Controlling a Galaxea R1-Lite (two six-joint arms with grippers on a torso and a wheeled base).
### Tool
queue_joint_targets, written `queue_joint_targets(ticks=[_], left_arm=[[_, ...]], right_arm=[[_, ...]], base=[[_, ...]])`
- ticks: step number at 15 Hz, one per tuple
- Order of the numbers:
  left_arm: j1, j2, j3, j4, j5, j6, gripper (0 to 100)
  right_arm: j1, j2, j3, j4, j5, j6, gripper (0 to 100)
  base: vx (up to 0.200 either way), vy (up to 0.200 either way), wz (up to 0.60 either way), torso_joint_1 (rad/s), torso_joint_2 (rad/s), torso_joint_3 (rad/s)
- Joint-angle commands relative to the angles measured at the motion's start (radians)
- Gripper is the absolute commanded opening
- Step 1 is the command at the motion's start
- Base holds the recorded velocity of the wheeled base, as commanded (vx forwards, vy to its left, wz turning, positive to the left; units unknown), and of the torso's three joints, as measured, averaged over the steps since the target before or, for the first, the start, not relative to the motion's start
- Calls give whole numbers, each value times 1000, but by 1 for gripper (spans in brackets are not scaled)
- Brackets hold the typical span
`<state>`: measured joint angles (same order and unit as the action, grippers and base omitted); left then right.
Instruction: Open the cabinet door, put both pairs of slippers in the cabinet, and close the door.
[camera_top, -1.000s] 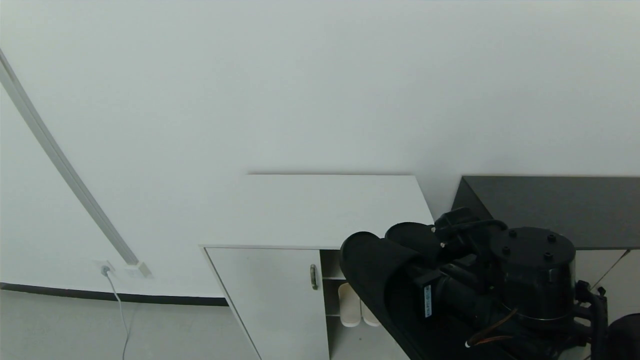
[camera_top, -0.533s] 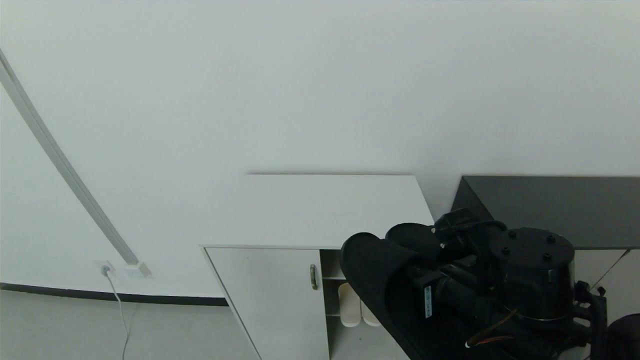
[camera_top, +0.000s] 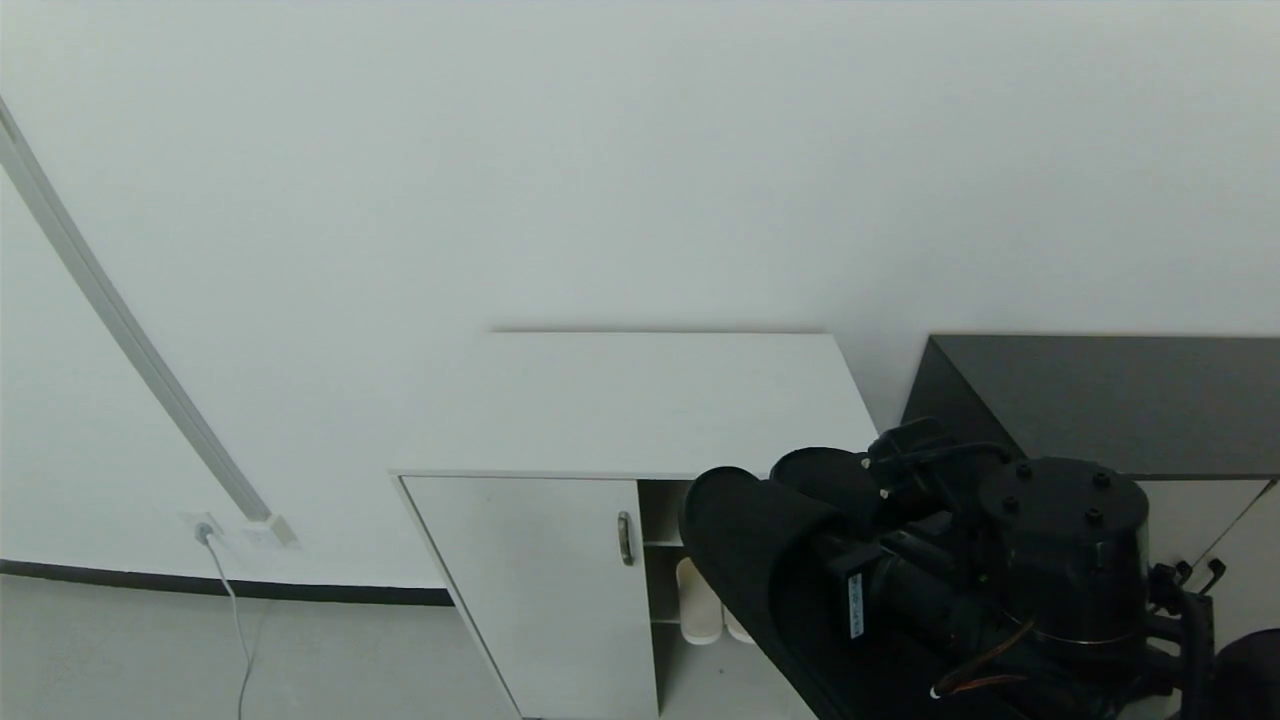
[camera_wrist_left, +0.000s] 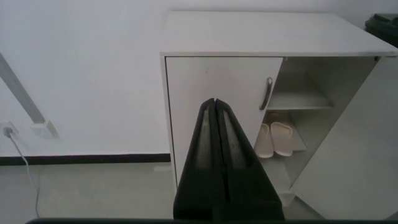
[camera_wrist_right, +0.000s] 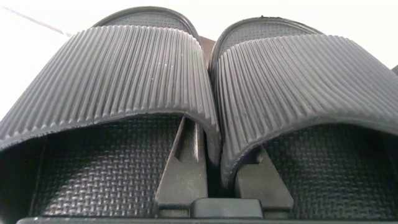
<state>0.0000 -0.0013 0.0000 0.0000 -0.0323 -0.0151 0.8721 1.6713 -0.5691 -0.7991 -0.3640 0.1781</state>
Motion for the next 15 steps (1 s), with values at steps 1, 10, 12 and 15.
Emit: queue_joint_targets(ticks=[1,10,12,15], left_arm=[[0,1,0,0,0,0,0],[0,1,0,0,0,0,0],[0,1,0,0,0,0,0],[0,1,0,0,0,0,0]], right_arm=[[1,2,0,0,-1,0,0],[5,7,6,-3,0,-2,0],[5,7,8,-3,0,-2,0],[5,8,8,-3,0,-2,0]], base=[[0,0,0,-159,349,183],[0,0,0,-161,369,207],[0,0,0,-188,444,246],[0,0,0,-230,543,313]])
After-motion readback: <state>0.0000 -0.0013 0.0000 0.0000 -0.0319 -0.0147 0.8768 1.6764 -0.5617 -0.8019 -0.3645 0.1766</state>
